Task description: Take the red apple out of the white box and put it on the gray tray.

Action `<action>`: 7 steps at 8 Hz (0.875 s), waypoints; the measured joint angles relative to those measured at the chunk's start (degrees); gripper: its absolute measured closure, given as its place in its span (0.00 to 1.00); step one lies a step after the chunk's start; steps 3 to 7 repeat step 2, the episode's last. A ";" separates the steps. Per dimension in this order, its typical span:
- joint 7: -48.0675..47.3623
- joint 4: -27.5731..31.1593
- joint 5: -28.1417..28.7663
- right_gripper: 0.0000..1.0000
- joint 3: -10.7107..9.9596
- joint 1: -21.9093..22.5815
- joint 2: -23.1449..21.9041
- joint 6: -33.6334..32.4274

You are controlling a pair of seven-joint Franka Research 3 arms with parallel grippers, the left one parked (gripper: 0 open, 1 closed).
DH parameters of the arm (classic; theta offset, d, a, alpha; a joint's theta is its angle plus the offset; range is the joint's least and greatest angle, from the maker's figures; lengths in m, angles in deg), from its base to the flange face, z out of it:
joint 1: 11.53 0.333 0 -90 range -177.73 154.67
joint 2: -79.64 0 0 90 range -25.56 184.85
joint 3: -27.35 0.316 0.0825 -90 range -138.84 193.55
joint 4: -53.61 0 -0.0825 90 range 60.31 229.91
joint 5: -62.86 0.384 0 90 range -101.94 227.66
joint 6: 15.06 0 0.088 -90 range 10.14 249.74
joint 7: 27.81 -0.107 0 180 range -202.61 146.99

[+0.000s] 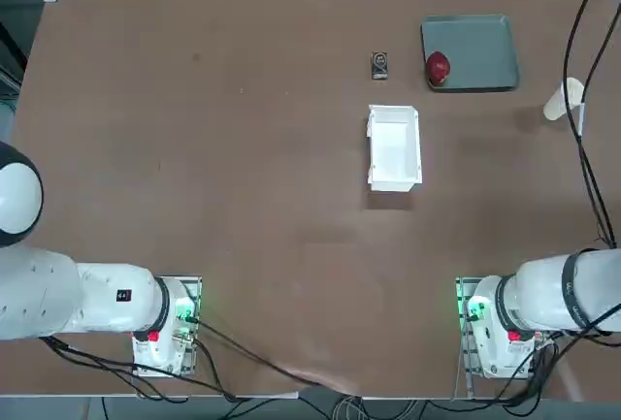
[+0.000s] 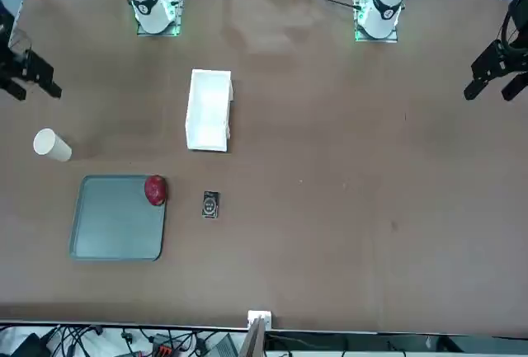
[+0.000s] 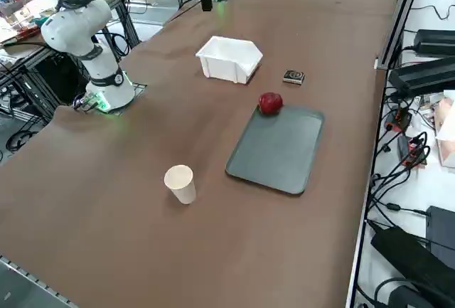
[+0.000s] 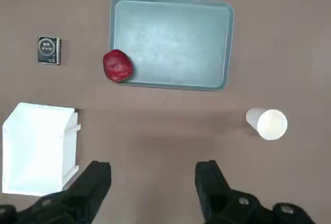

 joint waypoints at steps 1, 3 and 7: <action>-1.30 1.48 0.03 0.00 0.16 0.20 -1.73 -0.02; -2.33 2.21 0.04 0.00 0.28 0.48 -2.61 -0.19; -2.33 2.21 0.04 0.00 0.28 0.48 -2.61 -0.19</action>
